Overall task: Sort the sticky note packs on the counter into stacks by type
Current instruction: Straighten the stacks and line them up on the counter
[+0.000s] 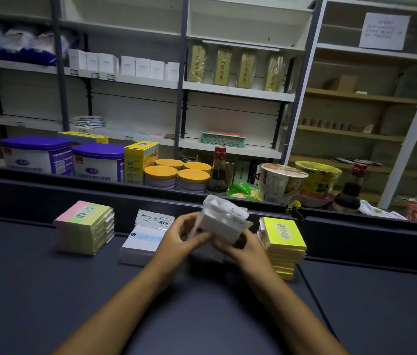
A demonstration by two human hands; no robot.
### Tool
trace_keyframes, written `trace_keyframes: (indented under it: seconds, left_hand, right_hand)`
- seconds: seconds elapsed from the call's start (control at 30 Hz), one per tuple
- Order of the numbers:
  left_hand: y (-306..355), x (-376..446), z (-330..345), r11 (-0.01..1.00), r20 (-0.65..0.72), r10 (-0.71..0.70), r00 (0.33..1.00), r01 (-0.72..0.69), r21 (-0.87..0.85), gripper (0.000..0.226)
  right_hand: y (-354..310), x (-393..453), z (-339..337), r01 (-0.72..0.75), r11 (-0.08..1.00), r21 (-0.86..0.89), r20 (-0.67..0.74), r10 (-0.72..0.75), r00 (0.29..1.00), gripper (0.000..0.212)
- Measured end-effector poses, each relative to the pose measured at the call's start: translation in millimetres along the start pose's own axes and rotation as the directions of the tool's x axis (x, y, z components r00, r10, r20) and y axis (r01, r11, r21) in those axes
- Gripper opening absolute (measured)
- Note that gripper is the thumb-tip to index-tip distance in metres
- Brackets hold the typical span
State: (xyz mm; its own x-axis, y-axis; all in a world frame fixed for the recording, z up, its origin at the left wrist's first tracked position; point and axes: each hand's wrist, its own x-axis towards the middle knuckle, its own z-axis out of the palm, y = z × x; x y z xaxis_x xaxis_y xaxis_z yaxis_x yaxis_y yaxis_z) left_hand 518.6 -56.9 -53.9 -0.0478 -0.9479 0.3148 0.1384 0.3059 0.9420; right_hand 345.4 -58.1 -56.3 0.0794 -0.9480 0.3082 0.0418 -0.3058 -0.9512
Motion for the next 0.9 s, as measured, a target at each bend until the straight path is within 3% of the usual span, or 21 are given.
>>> trace_keyframes:
  seconds: [0.1, 0.3, 0.37, 0.47, 0.57, 0.7, 0.8, 0.9]
  left_hand:
    - [8, -3, 2, 0.959, 0.124, -0.067, 0.990, 0.098, -0.265, 0.064]
    - [10, -2, -4, 0.984, 0.022, -0.044, 0.999, 0.047, -0.174, 0.070]
    - [9, 0, -9, 0.991, -0.002, -0.031, 1.000, 0.031, -0.131, 0.063]
    - [8, 2, -16, 0.998, 0.028, -0.002, 1.000, 0.004, -0.065, 0.058]
    - [7, 1, -17, 0.999, 0.065, 0.002, 0.998, -0.005, 0.043, 0.055]
    - [1, 3, -15, 0.986, 0.058, 0.019, 0.998, -0.028, 0.162, 0.051]
    - [-6, 4, -12, 0.967, 0.062, -0.026, 0.998, 0.009, 0.254, 0.056]
    - [-17, 1, -7, 0.913, 0.099, -0.126, 0.987, 0.076, 0.401, 0.059]
  right_hand:
    - [-7, -2, 4, -0.026, 0.987, 0.158, 0.029, 0.022, 0.999, 0.052]
    - [-7, -4, 4, -0.144, 0.946, 0.289, 0.091, 0.123, 0.988, 0.068]
    - [-10, -2, -3, -0.102, 0.983, 0.152, 0.022, 0.100, 0.995, 0.074]
    - [-10, -2, -10, 0.041, 0.968, -0.249, 0.022, -0.036, 0.999, 0.065]
    - [-5, -1, -12, 0.089, 0.942, -0.322, 0.057, -0.074, 0.996, 0.060]
    - [-2, 2, -14, 0.118, 0.899, -0.421, 0.001, -0.130, 0.992, 0.057]
    - [4, 1, -12, 0.081, 0.892, -0.445, 0.056, -0.063, 0.996, 0.066]
    - [13, -1, -9, 0.058, 0.785, -0.617, 0.069, -0.020, 0.997, 0.068]
